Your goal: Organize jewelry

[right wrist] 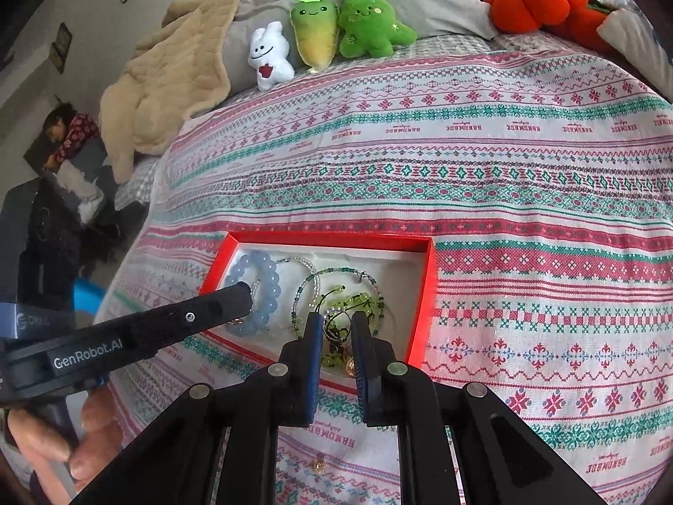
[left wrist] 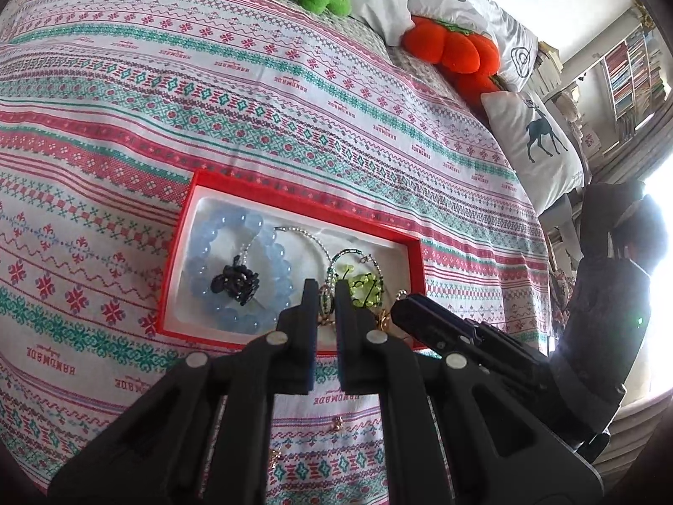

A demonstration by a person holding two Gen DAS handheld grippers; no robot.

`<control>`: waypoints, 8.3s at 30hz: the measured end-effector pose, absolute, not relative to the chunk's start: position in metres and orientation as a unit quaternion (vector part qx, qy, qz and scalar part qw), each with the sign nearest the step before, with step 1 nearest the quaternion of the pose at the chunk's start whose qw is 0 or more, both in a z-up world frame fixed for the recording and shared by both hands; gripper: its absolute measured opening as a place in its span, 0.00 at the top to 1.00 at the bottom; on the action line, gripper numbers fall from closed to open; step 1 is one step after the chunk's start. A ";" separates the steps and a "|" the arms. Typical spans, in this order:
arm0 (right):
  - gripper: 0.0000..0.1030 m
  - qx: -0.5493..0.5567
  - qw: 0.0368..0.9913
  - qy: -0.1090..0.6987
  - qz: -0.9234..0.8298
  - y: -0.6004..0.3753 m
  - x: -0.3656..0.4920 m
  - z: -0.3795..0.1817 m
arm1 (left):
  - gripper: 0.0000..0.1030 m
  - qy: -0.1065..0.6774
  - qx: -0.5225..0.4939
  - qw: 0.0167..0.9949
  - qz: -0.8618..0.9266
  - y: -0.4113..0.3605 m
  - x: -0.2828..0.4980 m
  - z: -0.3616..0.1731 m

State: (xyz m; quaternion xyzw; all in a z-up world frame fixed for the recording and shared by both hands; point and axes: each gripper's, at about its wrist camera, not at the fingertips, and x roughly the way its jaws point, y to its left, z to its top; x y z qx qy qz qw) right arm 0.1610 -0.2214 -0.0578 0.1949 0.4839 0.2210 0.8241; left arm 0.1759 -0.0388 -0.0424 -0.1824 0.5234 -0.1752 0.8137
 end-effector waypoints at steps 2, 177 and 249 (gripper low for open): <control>0.86 0.196 0.825 0.482 0.223 -0.221 0.163 -0.058 | 0.92 0.523 -0.181 0.815 -0.175 -0.040 0.177 -0.043; 0.78 0.259 0.824 0.458 0.211 -0.212 0.168 -0.057 | 0.89 0.510 -0.142 0.836 -0.146 -0.039 0.180 -0.035; 0.00 0.055 0.893 0.431 0.112 -0.200 0.044 -0.018 | 0.01 0.457 0.048 0.888 0.029 -0.021 0.053 -0.015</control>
